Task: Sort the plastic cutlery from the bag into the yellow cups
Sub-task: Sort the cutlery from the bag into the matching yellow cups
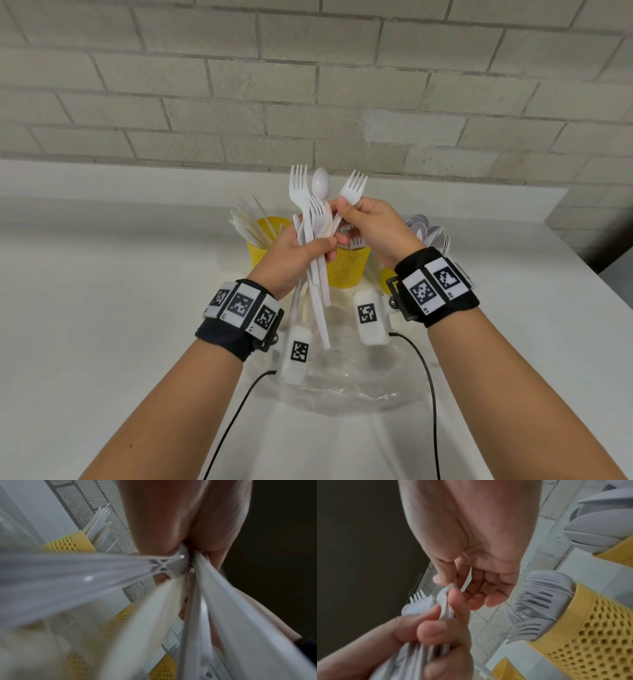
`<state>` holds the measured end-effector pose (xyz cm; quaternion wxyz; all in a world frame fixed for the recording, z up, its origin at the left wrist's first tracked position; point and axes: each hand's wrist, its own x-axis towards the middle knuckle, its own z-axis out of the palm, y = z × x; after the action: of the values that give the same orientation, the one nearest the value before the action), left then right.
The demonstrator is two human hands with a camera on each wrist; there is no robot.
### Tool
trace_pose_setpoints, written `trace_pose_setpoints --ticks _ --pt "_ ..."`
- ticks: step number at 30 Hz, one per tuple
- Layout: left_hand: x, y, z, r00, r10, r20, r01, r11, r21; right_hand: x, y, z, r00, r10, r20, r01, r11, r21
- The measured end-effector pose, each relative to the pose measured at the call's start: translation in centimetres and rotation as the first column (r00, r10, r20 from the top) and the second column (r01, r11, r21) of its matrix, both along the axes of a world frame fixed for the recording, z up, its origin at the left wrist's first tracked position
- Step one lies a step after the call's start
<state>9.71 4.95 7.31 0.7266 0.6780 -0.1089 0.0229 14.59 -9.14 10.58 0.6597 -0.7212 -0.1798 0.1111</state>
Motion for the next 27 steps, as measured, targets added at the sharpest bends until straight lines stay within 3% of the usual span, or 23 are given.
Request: trace_pose_setpoints --ticks 4,7,13,17,19,23,27 --pt "0.2 -0.3 0.0 0.998 0.004 -0.066 -0.011 0.994 -0.105 -0.1 -0.1 0.6 0.989 -0.123 0.080 0.122 0.992 0.012" --pt "0.5 -0.2 -0.3 0.993 0.026 -0.112 -0.042 0.989 -0.139 0.1 -0.2 1.4 0.973 -0.209 0.097 0.191 0.967 0.169" --pt "0.8 -0.5 -0.6 0.986 0.138 -0.090 -0.140 0.990 -0.020 -0.3 0.7 1.9 0.978 -0.141 0.156 0.114 0.978 0.173" --pt "0.8 -0.7 -0.9 0.986 0.142 -0.084 -0.144 0.990 -0.015 -0.6 0.9 2.3 0.964 -0.198 0.177 0.153 0.959 0.238" --pt "0.8 -0.6 -0.7 0.987 0.141 -0.081 -0.143 0.989 -0.027 -0.6 0.7 2.5 0.955 -0.207 0.213 0.181 0.974 0.138" --pt "0.9 -0.7 -0.5 0.990 0.141 -0.030 -0.140 0.990 0.012 -1.0 1.5 1.4 0.966 -0.078 0.246 0.139 0.961 -0.240" --pt "1.0 -0.9 -0.6 0.989 0.145 0.000 -0.145 0.989 0.032 -1.2 2.0 0.7 0.968 -0.120 0.218 0.166 0.965 -0.203"
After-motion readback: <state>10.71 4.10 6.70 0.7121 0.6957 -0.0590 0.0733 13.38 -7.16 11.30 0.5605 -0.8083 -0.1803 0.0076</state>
